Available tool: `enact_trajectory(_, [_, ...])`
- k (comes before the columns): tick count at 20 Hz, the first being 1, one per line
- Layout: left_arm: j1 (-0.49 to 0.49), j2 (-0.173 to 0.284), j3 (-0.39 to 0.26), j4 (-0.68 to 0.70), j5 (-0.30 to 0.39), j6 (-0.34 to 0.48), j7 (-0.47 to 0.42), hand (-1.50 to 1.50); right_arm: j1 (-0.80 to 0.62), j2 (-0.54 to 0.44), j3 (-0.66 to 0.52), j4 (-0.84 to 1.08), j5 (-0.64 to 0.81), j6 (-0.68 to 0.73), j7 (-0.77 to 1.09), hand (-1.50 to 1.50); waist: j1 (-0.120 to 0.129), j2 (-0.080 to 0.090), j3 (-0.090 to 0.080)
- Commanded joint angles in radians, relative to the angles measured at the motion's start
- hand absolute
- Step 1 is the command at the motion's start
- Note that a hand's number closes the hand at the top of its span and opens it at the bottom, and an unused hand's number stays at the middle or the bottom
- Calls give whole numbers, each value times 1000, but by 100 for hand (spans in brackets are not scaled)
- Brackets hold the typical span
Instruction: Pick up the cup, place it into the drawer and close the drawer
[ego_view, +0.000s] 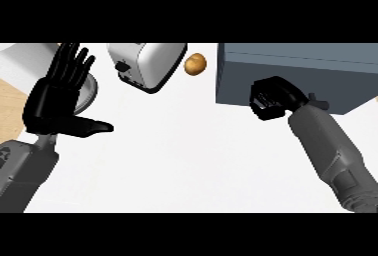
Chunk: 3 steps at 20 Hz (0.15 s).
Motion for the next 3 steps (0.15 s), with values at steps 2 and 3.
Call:
enact_trajectory(2, [20,-15,-12,28,-14,-28,-34,-150,-91,-82,-90,62,-35,-62,125,150,18,51,12])
enact_trajectory(3, [10,-3,-9,20,-17,-15,-11,-150,-92,-100,-82,67,-27,-46,103,150,20,46,13])
